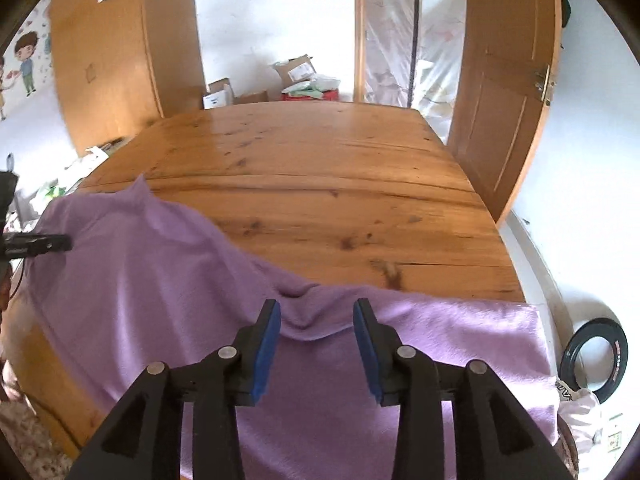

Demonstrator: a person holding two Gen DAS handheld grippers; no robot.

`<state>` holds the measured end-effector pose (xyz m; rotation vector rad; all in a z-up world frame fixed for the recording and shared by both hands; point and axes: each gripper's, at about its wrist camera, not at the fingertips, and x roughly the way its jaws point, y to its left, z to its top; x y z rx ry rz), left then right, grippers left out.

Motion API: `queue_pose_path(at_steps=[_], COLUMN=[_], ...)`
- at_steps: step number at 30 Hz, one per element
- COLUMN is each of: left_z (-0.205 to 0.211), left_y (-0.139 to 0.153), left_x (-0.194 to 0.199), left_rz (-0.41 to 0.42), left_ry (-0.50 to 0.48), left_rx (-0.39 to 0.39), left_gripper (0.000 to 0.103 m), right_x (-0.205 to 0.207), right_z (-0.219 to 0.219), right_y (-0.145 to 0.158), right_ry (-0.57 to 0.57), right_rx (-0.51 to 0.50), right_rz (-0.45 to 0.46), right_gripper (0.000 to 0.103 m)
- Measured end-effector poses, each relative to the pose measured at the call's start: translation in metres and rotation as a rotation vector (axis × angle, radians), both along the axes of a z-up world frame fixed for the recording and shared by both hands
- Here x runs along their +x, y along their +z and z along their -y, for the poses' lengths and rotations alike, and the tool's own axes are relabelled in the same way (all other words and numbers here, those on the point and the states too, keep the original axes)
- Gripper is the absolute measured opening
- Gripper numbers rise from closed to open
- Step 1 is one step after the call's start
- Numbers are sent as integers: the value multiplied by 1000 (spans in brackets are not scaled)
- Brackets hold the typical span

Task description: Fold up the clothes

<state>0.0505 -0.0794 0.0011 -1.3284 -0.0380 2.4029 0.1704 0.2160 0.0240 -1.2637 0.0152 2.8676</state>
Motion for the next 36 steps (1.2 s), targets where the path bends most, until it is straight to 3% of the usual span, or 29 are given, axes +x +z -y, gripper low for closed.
queue_pose_path(at_steps=[5, 16, 19, 24, 30, 35, 36], left_z=[6, 12, 13, 14, 10, 3, 2], left_y=[0, 1, 0, 0, 1, 2, 1], left_x=[9, 16, 18, 19, 17, 16, 15], left_rz=[-7, -5, -3, -6, -13, -25, -25], left_ry=[15, 35, 40, 39, 40, 56, 59], left_rx=[9, 26, 28, 30, 5, -26, -28], left_gripper=[19, 19, 19, 19, 19, 19, 19], right_x=[-13, -52, -35, 10, 28, 26, 26], right_z=[-6, -35, -44, -69, -123, -124, -123], right_y=[-13, -19, -9, 1, -17, -23, -23], right_ry=[-15, -196, -198, -283, -446, -439, -434], right_rx=[28, 22, -43, 4, -89, -20, -5], right_rz=[51, 77, 33, -32, 15, 35, 36], right_gripper=[39, 38, 38, 39, 49, 49, 44])
